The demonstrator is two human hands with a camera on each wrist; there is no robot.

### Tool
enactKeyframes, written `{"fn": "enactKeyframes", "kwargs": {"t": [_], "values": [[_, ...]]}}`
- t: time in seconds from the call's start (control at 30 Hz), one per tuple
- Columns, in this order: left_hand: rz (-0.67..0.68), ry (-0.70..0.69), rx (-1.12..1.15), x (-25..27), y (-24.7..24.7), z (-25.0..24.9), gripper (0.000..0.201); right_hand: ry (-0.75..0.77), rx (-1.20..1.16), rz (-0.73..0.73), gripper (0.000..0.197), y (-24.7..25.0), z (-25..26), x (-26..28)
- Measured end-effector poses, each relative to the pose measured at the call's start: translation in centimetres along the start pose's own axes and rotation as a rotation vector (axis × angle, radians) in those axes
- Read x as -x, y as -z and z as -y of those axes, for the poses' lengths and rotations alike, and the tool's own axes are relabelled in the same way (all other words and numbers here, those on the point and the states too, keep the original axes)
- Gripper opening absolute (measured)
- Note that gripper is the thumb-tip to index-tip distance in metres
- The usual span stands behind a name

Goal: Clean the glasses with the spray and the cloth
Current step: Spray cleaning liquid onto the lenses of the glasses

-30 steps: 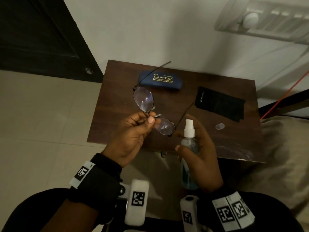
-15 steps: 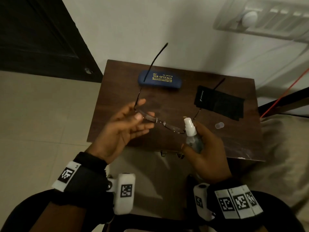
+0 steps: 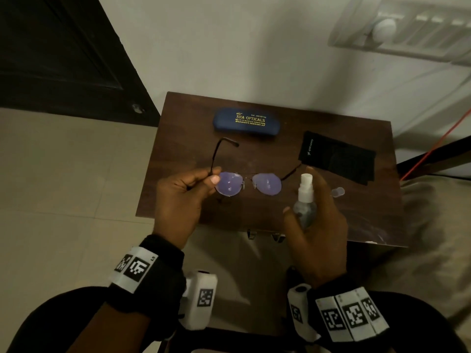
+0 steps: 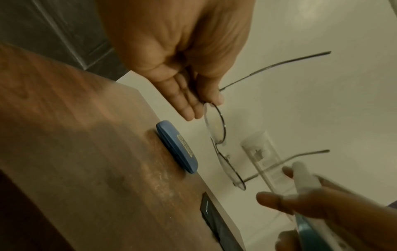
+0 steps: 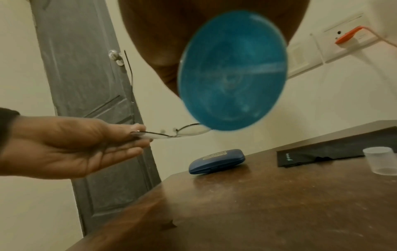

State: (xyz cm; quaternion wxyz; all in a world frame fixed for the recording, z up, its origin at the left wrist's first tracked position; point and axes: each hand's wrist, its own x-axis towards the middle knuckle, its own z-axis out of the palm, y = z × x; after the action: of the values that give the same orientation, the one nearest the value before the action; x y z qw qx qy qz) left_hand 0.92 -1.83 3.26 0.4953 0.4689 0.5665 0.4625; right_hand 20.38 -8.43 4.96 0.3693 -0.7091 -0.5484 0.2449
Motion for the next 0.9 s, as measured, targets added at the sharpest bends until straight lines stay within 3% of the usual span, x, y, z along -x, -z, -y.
{"fn": "enactKeyframes", "kwargs": {"t": [0.1, 0.3, 0.7, 0.9], "values": [[-0.050, -0.032, 0.007, 0.2, -0.7, 0.2, 0.022, 0.041, -0.076, 0.039, 0.075, -0.2, 1.3, 0.5], [-0.058, -0.113, 0.034, 0.7, -1.6, 0.0, 0.024, 0.129, 0.001, 0.179, 0.063, -2.0, 2.4, 0.8], [-0.017, -0.200, -0.010, 1.1, -2.1, -0.1, 0.024, 0.073, 0.080, 0.181, 0.062, -2.8, 2.7, 0.9], [-0.008, -0.215, -0.017, 1.3, -2.2, -0.2, 0.024, 0.066, 0.070, 0.115, 0.062, -2.7, 2.6, 0.9]]}}
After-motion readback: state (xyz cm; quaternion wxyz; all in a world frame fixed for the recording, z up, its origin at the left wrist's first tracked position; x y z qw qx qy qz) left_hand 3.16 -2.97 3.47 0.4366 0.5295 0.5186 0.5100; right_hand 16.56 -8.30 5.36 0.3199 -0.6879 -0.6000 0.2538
